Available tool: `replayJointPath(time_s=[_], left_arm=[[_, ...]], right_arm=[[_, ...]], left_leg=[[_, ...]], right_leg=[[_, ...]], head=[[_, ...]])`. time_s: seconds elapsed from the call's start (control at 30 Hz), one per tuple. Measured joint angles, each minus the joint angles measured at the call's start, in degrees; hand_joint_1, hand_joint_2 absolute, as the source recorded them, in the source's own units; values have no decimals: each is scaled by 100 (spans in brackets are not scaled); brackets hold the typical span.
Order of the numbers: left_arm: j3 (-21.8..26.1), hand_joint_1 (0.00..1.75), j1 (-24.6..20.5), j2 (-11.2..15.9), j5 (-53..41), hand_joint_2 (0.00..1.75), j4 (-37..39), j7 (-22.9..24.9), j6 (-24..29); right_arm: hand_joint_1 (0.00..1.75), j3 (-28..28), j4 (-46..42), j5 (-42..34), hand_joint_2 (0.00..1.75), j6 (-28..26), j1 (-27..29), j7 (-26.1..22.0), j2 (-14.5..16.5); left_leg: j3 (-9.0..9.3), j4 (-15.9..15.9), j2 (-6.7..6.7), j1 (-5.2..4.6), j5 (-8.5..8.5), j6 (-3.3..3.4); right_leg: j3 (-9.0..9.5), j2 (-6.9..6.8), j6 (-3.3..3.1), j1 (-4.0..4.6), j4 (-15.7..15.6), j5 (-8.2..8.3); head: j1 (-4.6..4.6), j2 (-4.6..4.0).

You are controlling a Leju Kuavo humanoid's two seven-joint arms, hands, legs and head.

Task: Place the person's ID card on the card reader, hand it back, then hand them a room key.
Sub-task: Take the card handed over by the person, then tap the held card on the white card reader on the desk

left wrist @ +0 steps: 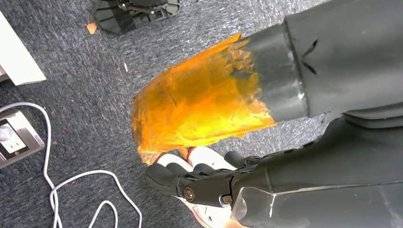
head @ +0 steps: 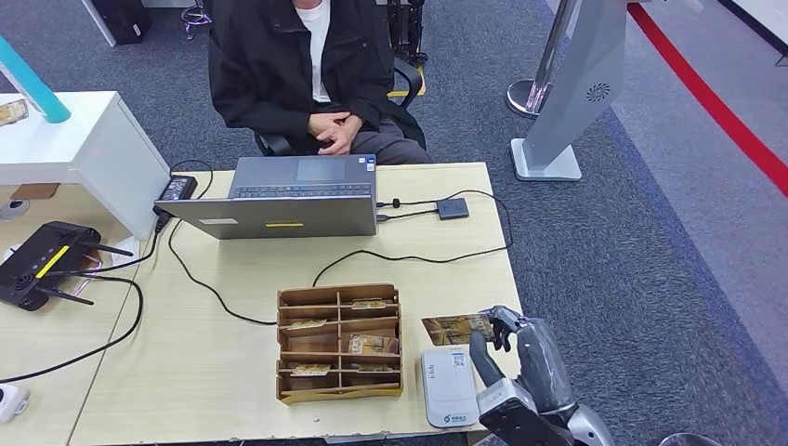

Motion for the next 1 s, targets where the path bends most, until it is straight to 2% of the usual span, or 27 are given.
replayJointPath(time_s=[0.4, 1.0], left_arm=[[0, 0, 1, 1, 19, 0, 0, -15, 24], [13, 0, 9, 1, 72, 0, 0, -72, 109]], right_arm=[[175, -7, 133, -250, 175, 7, 109, 122, -87], [175, 373, 576, -707, 175, -97, 98, 480, -469]], left_leg=[[0, 0, 0, 0, 0, 0], [0, 0, 0, 0, 0, 0]], right_leg=[[0, 0, 0, 0, 0, 0], [1, 0, 0, 0, 0, 0]], head=[[0, 0], [-1, 0]])
